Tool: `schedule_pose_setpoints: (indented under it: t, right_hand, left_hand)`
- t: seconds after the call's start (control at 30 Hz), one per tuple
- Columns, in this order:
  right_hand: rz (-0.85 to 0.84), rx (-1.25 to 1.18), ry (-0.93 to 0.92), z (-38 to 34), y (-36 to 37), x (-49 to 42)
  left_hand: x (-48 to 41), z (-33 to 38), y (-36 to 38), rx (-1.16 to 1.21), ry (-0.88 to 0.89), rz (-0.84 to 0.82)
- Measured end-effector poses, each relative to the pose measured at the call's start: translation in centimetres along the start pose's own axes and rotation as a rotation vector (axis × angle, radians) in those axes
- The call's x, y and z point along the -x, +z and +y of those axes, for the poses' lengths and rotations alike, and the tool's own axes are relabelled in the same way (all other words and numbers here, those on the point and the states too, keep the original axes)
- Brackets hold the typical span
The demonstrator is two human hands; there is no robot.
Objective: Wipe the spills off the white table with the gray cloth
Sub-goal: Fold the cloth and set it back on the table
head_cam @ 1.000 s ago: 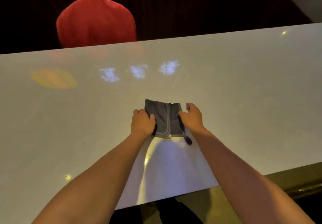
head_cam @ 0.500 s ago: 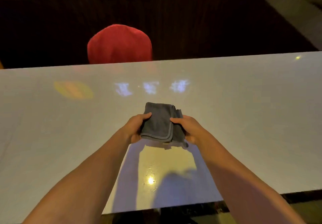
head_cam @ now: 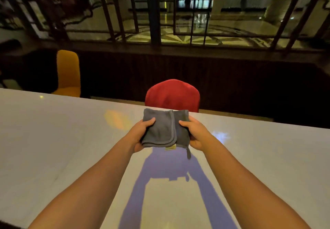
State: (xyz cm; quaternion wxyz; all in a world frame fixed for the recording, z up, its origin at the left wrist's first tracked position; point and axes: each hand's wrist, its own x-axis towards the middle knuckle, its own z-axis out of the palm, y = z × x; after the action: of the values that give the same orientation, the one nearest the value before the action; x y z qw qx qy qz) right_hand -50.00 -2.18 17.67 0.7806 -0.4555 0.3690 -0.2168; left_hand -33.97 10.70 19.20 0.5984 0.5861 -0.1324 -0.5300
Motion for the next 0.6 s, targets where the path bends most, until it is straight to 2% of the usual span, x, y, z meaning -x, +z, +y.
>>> schedule_pose_setpoints:
  t: [0.3,0.6]
  right_hand:
    - [0.005,0.001,0.085,0.1,10.9,-8.9]
    - [0.161,-0.014,0.187,3.4,16.8,-19.6]
  left_hand:
    - [-4.9,6.3,-11.0,-0.011,-0.073,0.145]
    - [-15.9,8.6,-20.8,-0.006,-0.199,0.131]
